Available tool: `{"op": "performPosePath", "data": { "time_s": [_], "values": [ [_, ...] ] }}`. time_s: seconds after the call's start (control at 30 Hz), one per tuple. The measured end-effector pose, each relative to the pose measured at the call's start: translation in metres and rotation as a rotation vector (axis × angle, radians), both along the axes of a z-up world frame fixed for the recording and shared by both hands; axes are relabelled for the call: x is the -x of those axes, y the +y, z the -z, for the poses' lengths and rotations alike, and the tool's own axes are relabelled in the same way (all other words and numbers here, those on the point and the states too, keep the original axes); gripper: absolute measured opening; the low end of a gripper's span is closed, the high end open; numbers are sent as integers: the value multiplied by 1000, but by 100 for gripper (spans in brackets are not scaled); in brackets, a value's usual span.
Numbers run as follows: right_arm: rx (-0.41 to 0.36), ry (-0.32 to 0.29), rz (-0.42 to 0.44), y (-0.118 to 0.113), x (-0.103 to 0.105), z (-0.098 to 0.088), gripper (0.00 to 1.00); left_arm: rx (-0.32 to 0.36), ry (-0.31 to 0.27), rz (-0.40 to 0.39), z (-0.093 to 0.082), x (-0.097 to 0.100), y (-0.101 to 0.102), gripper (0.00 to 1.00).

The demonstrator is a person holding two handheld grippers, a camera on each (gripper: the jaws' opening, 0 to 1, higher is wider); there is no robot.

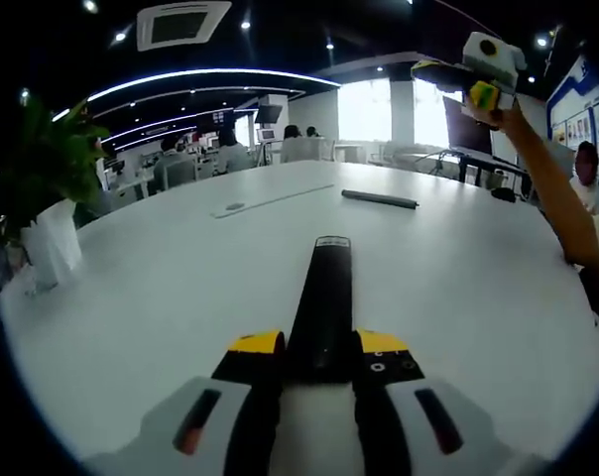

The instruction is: Pflip the remote and laser pointer to the front side, press the buttons, and align them neatly on the table

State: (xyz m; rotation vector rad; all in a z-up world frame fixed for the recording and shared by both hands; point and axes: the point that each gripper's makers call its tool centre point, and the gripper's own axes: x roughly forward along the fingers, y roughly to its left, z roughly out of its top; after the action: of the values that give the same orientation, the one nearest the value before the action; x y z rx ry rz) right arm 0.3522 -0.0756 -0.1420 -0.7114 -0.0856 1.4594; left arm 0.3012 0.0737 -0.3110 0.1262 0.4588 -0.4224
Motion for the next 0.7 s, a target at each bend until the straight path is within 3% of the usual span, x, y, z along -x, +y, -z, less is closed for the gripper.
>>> {"op": "performPosePath", "data": {
  "time_s": [0.07,0.13,0.17,0.27,0.4,0.7],
  "values": [
    [62,28,56,-9,-10,11,38,5,0,7,0,-1,1,29],
    [47,59,44,-8,-15,11,38,10,1,8,1,-4,3,29],
    [49,102,16,-10,-9,14,38,13,3,8,1,-5,4,29],
    [33,128,-41,-16,2,13,37,9,4,7,1,-6,4,29],
    [9,84,-34,-16,8,1,41,-11,3,11,1,-4,7,29],
    [0,113,-46,-13,2,9,41,-16,7,-2,1,-6,4,28]
  ]
}}
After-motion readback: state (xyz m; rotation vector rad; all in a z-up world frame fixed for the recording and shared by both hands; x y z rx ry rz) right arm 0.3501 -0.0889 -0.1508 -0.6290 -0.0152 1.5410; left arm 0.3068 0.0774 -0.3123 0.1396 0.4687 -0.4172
